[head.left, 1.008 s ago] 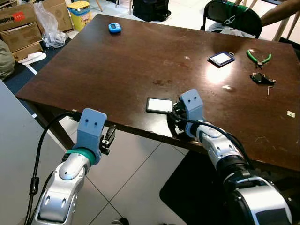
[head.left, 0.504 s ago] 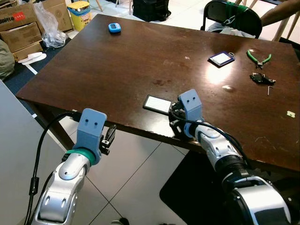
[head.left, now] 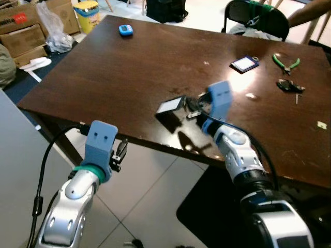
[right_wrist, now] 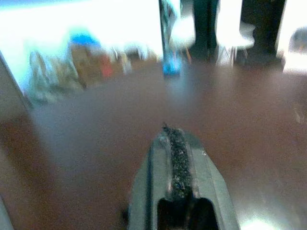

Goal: Hang keys on a hook

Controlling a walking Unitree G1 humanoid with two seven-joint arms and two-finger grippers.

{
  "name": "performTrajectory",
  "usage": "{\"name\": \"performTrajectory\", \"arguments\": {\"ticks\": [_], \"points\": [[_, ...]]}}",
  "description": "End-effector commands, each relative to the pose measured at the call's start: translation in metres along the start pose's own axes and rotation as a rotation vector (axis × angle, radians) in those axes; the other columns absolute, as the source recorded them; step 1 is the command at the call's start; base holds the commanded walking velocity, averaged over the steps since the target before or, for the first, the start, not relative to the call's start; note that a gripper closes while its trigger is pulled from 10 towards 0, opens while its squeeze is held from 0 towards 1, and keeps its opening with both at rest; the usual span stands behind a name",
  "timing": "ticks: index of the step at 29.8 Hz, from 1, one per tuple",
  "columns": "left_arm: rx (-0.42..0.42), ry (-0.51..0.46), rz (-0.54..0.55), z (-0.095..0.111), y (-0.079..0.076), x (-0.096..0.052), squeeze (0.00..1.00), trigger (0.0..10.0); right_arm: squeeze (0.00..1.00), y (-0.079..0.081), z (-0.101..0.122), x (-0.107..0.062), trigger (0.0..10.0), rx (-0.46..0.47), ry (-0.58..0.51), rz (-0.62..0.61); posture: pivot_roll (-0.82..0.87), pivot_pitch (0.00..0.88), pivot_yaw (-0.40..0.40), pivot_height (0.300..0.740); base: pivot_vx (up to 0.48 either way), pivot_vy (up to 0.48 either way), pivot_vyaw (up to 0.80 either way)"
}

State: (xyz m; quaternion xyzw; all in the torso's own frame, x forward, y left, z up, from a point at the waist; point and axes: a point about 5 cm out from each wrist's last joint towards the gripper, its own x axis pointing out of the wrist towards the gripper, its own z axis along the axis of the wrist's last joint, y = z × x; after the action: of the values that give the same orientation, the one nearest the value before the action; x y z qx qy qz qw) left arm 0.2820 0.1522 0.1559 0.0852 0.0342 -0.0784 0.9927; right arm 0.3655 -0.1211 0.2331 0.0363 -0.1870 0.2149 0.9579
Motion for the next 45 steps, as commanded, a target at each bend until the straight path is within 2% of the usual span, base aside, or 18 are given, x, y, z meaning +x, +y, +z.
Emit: {"name": "performTrajectory", "arguments": {"ticks": [1, 2, 8, 12, 15, 17, 18, 19, 22, 23, 25, 28, 35, 42, 43, 44, 45], "points": [[0.004, 0.014, 0.006, -0.005, 0.001, -0.003, 0.0, 10.0, 0.0, 0.0, 0.009, -0.007, 10.0, 0.013, -0.041, -0.036, -0.03, 0.135, 0.086, 0.74, 0.0, 0.0, 0.0], [0.003, 0.008, 0.01, -0.006, 0.0, -0.003, 0.0, 10.0, 0.0, 0.005, 0.017, -0.015, 10.0, -0.002, -0.076, -0.057, -0.04, 0.13, 0.087, 0.74, 0.0, 0.0, 0.0], [-0.005, -0.009, 0.023, -0.005, 0.001, -0.002, 0.0, 10.0, 0.0, 0.004, 0.022, -0.022, 10.0, -0.032, -0.104, -0.11, -0.05, 0.121, 0.088, 0.74, 0.0, 0.0, 0.0], [-0.002, -0.018, 0.026, -0.004, -0.001, 0.0, 0.0, 10.0, 0.0, 0.002, 0.01, -0.025, 10.0, -0.035, -0.059, -0.124, -0.05, 0.112, 0.084, 0.74, 0.0, 0.0, 0.0], [-0.004, -0.018, 0.029, -0.003, -0.001, 0.002, 0.0, 10.0, 0.0, -0.001, -0.045, -0.036, 10.0, -0.13, 0.262, -0.092, -0.04, 0.115, 0.082, 0.74, 0.0, 0.0, 0.0], [-0.004, -0.018, 0.029, -0.003, -0.001, 0.002, 0.0, 10.0, 0.0, -0.001, -0.045, -0.036, 10.0, -0.13, 0.262, -0.092, -0.04, 0.115, 0.082, 0.74, 0.0, 0.0, 0.0], [-0.003, -0.019, 0.031, -0.002, -0.001, 0.002, 0.0, 10.0, 0.0, -0.003, -0.055, -0.038, 10.0, -0.117, 0.311, -0.099, -0.03, 0.116, 0.078, 0.74, 0.0, 0.0, 0.0], [-0.003, -0.019, 0.033, -0.002, -0.001, 0.002, 0.0, 10.0, 0.98, -0.004, -0.06, -0.035, 10.0, -0.118, 0.329, -0.09, -0.02, 0.119, 0.075, 0.74, 0.0, 0.0, 0.0], [-0.004, -0.022, 0.037, -0.001, -0.001, 0.002, 0.0, 10.0, 1.0, -0.002, -0.064, -0.028, 10.0, -0.112, 0.342, -0.055, -0.02, 0.122, 0.073, 0.74, 0.0, 0.0, 0.0], [-0.004, -0.023, 0.038, -0.001, -0.001, 0.002, 0.0, 10.0, 1.0, 0.001, -0.062, -0.021, 10.0, -0.114, 0.332, -0.021, -0.01, 0.126, 0.07, 0.74, 0.0, 0.0, 0.0], [-0.004, -0.023, 0.038, -0.001, -0.001, 0.002, 0.0, 10.0, 1.0, 0.001, -0.062, -0.021, 10.0, -0.114, 0.332, -0.021, -0.01, 0.126, 0.07, 0.74, 0.0, 0.0, 0.0], [-0.007, -0.029, 0.04, 0.002, -0.003, 0.003, 0.0, 10.0, 1.0, 0.007, -0.057, 0.0, 10.0, -0.098, 0.312, 0.031, 0.01, 0.136, 0.069, 0.74, 0.0, 0.0, 0.0], [-0.012, -0.033, 0.036, 0.005, -0.005, 0.004, 0.0, 10.0, 1.0, 0.01, -0.058, 0.011, 10.0, -0.11, 0.335, 0.045, 0.02, 0.154, 0.069, 0.74, 0.0, 0.0, 0.0], [-0.025, -0.036, 0.03, 0.008, -0.009, 0.002, 0.0, 10.0, 1.0, 0.0, -0.056, 0.016, 10.0, -0.152, 0.372, 0.016, 0.02, 0.178, 0.061, 0.74, 0.0, 0.0, 0.0], [-0.028, -0.039, 0.031, 0.008, -0.009, 0.001, 0.0, 10.0, 0.41, -0.002, -0.055, 0.016, 10.0, -0.155, 0.37, 0.013, 0.02, 0.181, 0.057, 0.74, 0.0, 0.0, 0.0], [-0.035, -0.045, 0.035, 0.009, -0.01, 0.0, 0.0, 10.0, 0.0, -0.004, -0.054, 0.015, 10.0, -0.156, 0.355, 0.016, 0.02, 0.181, 0.053, 0.74, 0.0, 0.0, 0.0], [-0.035, -0.045, 0.035, 0.009, -0.01, 0.0, 0.0, 10.0, 0.0, -0.004, -0.054, 0.015, 10.0, -0.156, 0.355, 0.016, 0.02, 0.181, 0.053, 0.74, 0.0, 0.0, 0.0]]}}
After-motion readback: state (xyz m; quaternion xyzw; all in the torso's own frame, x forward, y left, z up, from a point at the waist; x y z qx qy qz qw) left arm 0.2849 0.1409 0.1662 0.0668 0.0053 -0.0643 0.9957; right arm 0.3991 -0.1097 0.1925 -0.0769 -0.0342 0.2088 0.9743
